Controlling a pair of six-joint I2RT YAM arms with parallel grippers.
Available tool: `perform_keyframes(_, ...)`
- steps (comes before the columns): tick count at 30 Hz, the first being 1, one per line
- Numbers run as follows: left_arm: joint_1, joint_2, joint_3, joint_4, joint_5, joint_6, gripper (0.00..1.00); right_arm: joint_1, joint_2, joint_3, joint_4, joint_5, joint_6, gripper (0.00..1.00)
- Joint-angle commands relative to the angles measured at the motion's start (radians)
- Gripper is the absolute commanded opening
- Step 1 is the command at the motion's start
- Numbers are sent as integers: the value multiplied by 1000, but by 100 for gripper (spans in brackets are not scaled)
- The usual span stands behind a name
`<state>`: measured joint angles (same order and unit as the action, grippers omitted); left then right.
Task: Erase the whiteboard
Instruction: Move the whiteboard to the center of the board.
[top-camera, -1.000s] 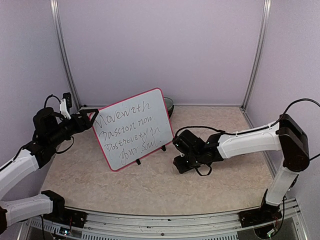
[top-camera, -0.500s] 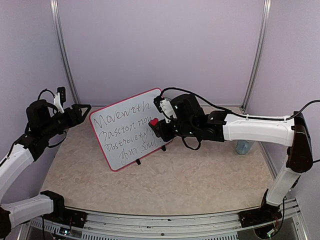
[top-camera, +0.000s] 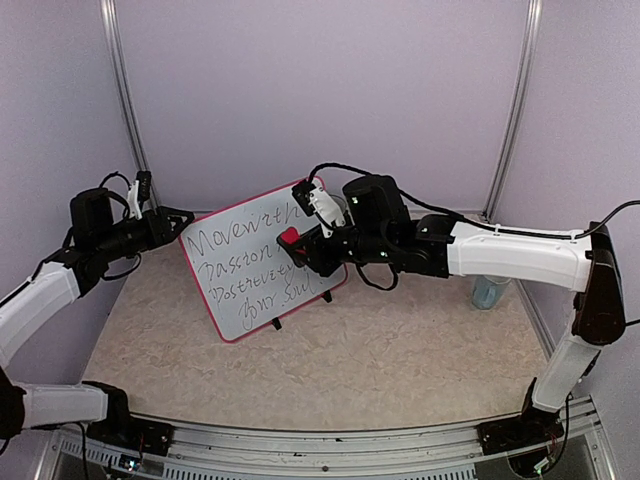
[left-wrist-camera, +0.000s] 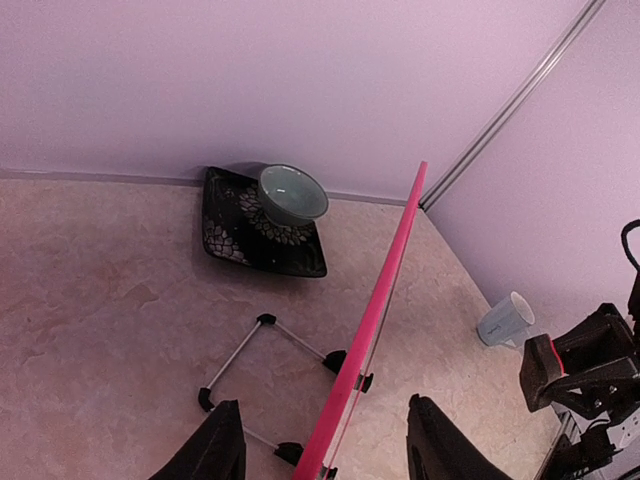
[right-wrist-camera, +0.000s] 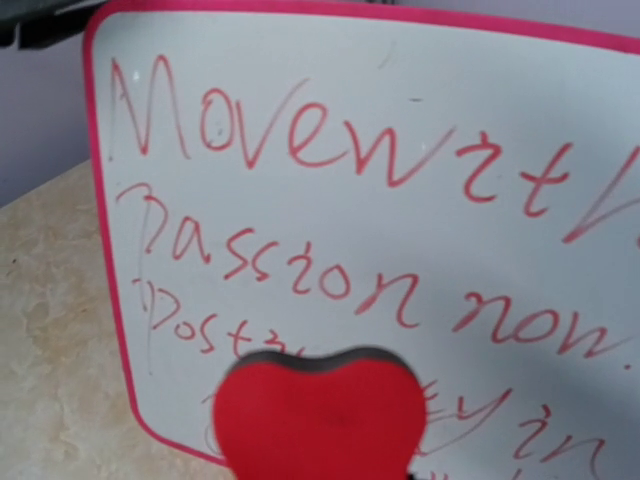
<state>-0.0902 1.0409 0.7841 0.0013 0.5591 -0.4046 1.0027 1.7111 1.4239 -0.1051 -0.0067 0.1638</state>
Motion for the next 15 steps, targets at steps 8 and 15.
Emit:
perform_keyframes(8, 8, 24, -15, 103, 107, 4, 31, -6, 5, 17, 14, -56, -45, 32)
perform_keyframes(15, 5, 13, -24, 87, 74, -1, 33, -5, 24, 37, 3, -75, -54, 33)
